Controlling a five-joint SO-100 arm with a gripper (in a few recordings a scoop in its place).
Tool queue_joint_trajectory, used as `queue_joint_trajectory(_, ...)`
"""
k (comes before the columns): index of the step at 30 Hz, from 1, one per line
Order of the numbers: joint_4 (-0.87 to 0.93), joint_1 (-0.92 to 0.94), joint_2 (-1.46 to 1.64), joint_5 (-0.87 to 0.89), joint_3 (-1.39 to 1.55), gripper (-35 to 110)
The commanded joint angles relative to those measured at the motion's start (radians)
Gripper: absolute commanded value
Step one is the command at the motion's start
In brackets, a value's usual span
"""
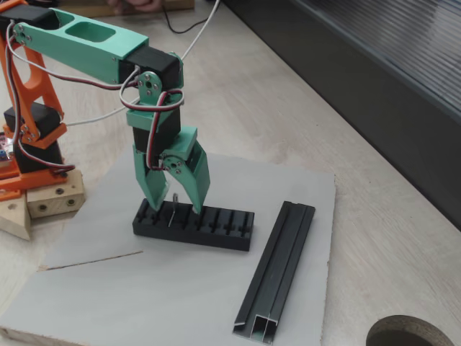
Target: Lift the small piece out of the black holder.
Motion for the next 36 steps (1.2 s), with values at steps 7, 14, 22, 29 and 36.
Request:
queue_joint_trajectory(7, 0.0, -0.014, 0.023, 0.018, 0.002, 48)
queue_joint_trajectory(14, -0.002, -0.014, 0.038, 0.017, 0.002, 31)
queue_joint_trajectory(22, -0.002, -0.015, 0.041, 0.015, 0.002, 21)
queue_joint_trajectory(29, -0.002, -0.063, 0.043, 0.015, -0.012, 21)
queue_joint_trajectory(36, -0.002, -0.077, 0.025, 0.015, -0.087, 21)
